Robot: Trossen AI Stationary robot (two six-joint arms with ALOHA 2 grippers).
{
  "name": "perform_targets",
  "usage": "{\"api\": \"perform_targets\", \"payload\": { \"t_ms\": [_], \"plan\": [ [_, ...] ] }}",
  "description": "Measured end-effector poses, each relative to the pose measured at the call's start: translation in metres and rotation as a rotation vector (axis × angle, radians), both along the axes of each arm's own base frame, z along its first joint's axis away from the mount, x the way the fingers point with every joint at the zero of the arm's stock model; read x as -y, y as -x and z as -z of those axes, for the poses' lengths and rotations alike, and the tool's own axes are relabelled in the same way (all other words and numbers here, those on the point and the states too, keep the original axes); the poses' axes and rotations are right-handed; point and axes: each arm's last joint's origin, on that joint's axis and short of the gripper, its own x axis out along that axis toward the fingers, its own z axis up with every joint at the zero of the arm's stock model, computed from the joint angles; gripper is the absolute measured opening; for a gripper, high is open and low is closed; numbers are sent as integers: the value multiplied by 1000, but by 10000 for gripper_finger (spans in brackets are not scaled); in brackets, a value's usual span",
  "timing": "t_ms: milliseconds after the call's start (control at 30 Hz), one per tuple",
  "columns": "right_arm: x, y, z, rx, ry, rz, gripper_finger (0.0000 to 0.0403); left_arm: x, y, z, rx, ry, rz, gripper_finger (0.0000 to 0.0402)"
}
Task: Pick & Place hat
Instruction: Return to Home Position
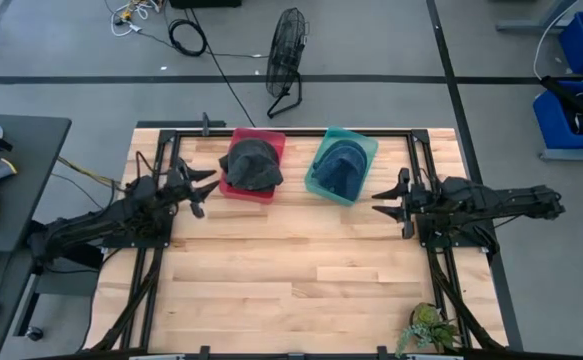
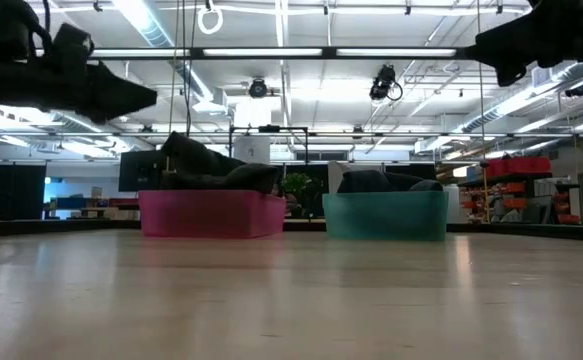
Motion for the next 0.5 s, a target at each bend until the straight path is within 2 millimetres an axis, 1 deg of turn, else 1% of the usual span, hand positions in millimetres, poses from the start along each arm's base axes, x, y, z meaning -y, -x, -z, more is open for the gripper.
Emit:
{"api": "perform_targets", "payload": {
  "t_ms": [100,300,433,500],
  "plan": [
    [0,-1,7,25,-2,-9,137,0,0,2,-12,37,23,161],
    [-2,-5,34,68,-23,-47,137,0,0,-1,-4,-23,21,161],
    [-2,-4,45,77,-17,-48,137,0,0,0,-18,-31,20,161],
    [-2,-4,48,79,-17,-48,137,0,0,2,-32,-25,20,161]
  ]
}}
